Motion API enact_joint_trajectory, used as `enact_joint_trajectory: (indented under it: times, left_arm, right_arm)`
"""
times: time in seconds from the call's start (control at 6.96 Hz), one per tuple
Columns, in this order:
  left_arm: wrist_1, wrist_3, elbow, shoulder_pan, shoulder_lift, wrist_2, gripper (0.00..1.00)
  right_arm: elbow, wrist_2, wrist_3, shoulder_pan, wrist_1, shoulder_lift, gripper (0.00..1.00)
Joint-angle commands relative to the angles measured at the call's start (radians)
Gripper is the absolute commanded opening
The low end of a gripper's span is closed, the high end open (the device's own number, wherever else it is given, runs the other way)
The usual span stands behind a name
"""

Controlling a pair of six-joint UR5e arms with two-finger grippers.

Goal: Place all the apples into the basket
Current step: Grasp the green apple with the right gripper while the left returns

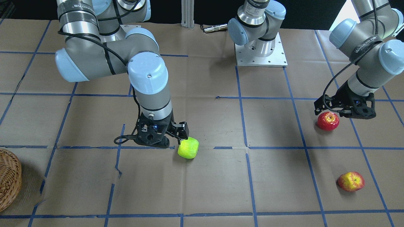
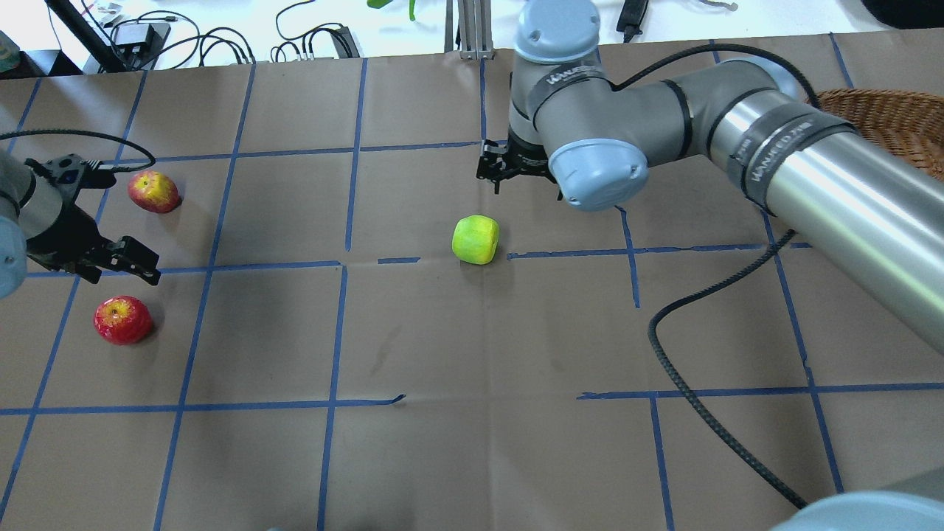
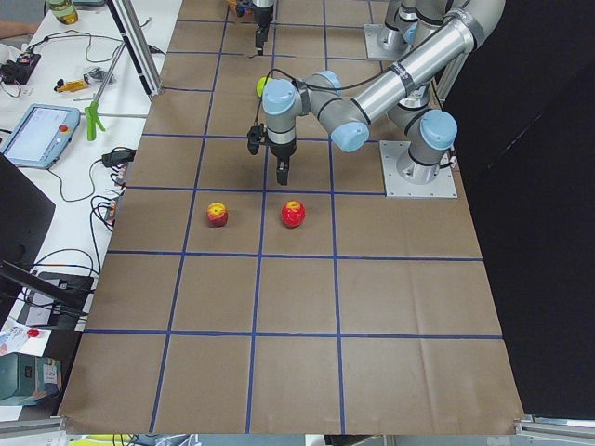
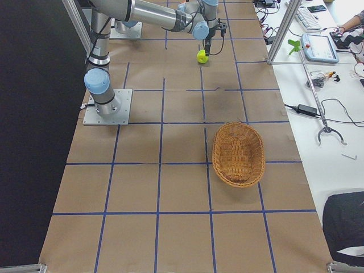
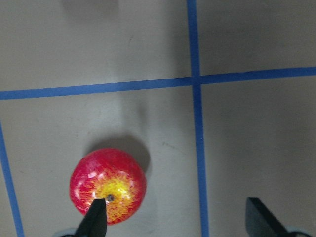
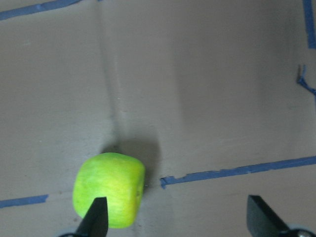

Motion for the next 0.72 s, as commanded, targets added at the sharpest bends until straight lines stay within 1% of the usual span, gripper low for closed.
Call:
enact_joint_trajectory:
  times: [0.0, 0.14, 0.57]
  left_arm:
    - [0.134, 0.092, -0.025, 0.076, -0.053, 0.001, 0.98]
    - [0.200, 0.103, -0.019, 0.088, -0.112, -0.001, 0.98]
    - [0.201, 0.093, -0.019, 0.085, -0.144, -0.007, 0.98]
  right_arm:
    - [-0.081, 0.005, 0.147, 0.087, -0.002, 0.113, 1.00]
    - [-0.097, -0.002, 0.172, 0.107, -0.001, 0.136, 1.00]
    - [-0.056, -0.004, 0.178, 0.108, -0.002, 0.161, 1.00]
